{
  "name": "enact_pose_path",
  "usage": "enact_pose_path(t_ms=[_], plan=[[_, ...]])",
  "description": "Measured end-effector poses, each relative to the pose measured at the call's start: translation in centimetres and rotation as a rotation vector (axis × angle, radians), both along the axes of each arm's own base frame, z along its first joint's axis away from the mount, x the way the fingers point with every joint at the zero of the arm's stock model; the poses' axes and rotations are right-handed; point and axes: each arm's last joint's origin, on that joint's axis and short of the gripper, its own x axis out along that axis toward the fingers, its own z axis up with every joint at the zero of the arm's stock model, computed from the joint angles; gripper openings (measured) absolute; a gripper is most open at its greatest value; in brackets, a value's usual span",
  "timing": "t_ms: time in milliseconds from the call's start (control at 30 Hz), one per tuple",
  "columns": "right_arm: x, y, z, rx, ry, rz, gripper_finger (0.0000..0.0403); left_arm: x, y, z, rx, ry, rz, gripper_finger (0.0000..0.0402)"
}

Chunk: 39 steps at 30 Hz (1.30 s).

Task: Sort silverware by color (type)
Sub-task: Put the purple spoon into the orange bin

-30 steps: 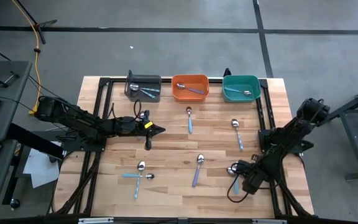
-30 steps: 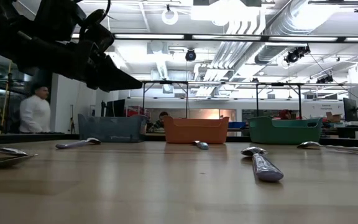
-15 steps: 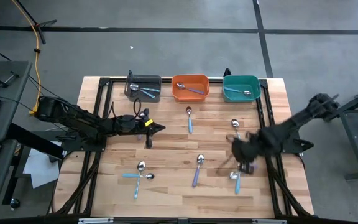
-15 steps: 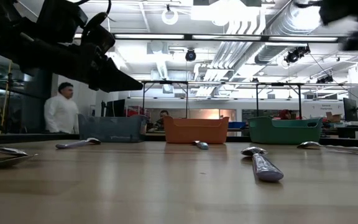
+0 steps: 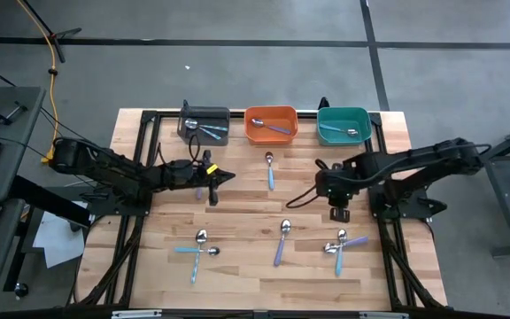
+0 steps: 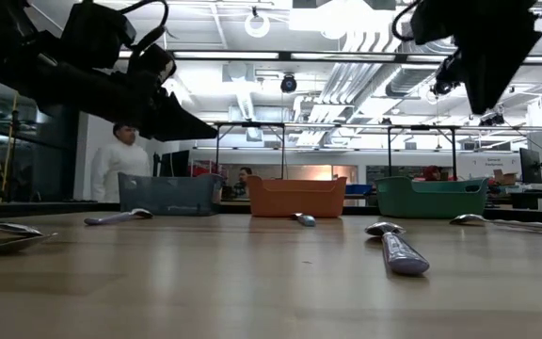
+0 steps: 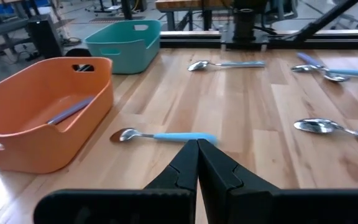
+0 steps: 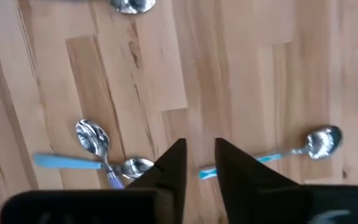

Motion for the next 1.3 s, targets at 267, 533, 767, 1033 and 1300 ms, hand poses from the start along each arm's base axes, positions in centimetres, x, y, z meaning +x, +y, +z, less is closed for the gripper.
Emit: enact_pose_path(t_ms=[267, 533, 767, 1033, 1300], plan=[[-0.4, 2.3, -4.2, 0.044, 0.115, 0.04, 0.0168, -0.1, 0.5, -0.1, -0.004, 0.006, 0.025, 0.0001], [-3.3, 7.1, -7.8, 0.078, 0.173, 0.094, 0.0196, -0.1, 0.1, -0.2, 0.007, 0.021, -0.009, 0.0001], [-6.0, 10.3, -10.2, 0.099, 0.146, 0.126, 0.0197, 0.0, 0.1, -0.2, 0.046, 0.03, -0.019, 0.0001], [-6.8, 10.8, -10.9, 0.04, 0.086, 0.107, 0.019, -0.1, 0.2, -0.2, 0.073, 0.036, -0.022, 0.0001], [-7.1, 10.6, -12.4, 0.078, 0.047, 0.037, 0.0128, -0.1, 0.2, -0.2, 0.072, 0.045, -0.021, 0.0001]])
